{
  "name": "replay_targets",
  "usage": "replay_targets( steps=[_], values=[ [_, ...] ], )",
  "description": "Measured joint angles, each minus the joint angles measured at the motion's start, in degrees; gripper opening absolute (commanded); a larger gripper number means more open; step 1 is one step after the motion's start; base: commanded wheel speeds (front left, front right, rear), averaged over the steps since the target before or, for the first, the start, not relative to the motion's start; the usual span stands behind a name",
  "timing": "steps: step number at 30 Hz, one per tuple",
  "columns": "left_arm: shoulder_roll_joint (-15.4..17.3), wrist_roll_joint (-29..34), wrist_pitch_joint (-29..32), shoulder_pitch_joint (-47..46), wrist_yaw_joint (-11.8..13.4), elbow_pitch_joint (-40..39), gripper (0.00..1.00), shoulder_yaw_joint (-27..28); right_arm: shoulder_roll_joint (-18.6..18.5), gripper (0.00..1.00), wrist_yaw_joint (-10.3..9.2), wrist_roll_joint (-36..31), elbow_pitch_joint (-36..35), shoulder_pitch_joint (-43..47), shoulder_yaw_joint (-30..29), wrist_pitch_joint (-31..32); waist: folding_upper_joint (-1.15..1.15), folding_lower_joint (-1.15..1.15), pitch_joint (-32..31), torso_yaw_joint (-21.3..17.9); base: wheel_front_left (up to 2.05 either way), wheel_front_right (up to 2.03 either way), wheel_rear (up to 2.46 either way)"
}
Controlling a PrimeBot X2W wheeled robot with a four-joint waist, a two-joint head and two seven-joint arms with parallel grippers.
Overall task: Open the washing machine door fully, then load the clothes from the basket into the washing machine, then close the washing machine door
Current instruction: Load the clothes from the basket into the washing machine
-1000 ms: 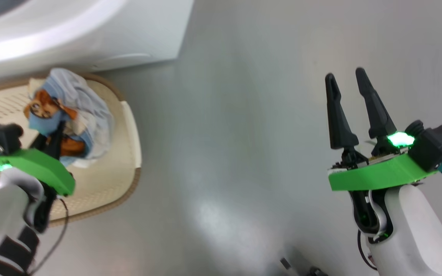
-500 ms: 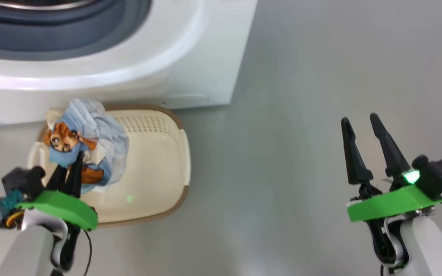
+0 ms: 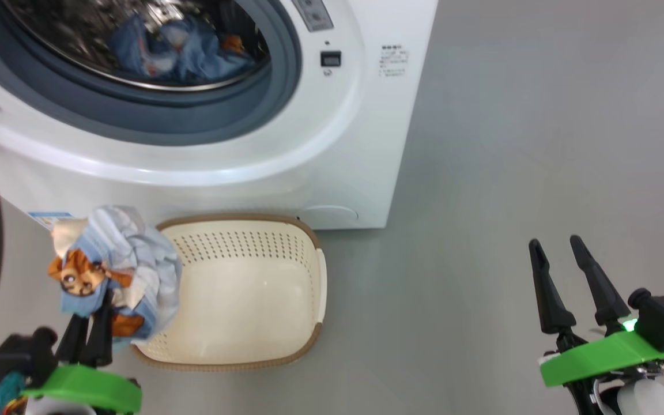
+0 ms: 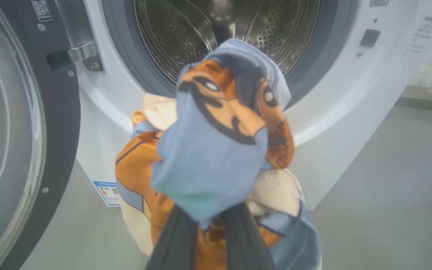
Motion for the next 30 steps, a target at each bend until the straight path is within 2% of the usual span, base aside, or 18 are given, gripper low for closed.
replay_targets(
  steps=[13, 30],
  values=[
    [-3.11, 3.43, 0.00, 10.03, 0.01, -10.63, 0.00, 6.33, -0.56, 1.00, 0.00, 0.43, -0.41, 3.66, -1.54, 0.01, 0.00, 0.01, -5.17, 2.47, 0.00, 0.00, 0.00],
    [-3.35, 3.36, 0.00, 9.16, 0.01, -12.10, 0.00, 6.76, 0.71, 1.00, 0.00, 0.42, -1.15, 3.53, -1.53, 0.01, 0.00, 0.01, -1.66, 1.64, 0.00, 0.00, 0.00]
  ],
)
